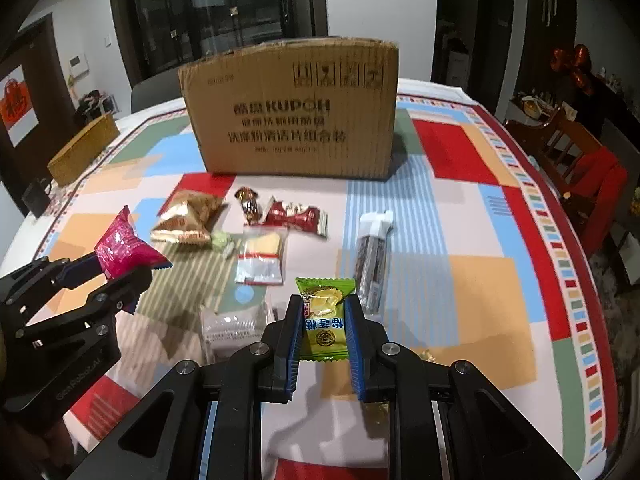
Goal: Organize snacks
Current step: 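Lift and carry the pink packet and green-yellow candy over the cardboard box with both tools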
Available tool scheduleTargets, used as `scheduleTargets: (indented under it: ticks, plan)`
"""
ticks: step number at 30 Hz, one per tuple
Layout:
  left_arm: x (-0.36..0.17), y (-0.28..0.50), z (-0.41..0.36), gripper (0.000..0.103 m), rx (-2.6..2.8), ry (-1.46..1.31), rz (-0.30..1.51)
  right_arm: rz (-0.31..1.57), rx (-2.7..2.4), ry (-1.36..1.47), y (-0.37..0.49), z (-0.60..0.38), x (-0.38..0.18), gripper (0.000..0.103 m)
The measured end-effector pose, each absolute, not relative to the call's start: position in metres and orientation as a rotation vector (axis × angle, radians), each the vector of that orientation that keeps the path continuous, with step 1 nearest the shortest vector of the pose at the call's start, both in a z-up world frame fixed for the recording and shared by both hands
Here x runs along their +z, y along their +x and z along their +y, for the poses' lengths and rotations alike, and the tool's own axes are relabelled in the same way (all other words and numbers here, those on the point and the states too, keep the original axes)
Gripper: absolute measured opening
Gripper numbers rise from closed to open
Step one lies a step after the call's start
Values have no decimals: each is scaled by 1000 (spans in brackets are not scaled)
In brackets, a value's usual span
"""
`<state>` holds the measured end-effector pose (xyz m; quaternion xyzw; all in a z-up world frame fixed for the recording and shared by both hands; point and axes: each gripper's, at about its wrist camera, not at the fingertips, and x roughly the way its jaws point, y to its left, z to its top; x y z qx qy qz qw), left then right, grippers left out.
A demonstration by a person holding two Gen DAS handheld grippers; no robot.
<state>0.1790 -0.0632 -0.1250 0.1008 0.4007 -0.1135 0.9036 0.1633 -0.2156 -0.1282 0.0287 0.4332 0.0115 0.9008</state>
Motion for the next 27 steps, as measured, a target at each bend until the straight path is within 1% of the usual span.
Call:
scheduleTargets:
  ticks: [27]
  plan:
    - [-60, 202, -54, 41, -205, 179, 722, 743, -3, 53, 187, -220, -59, 22]
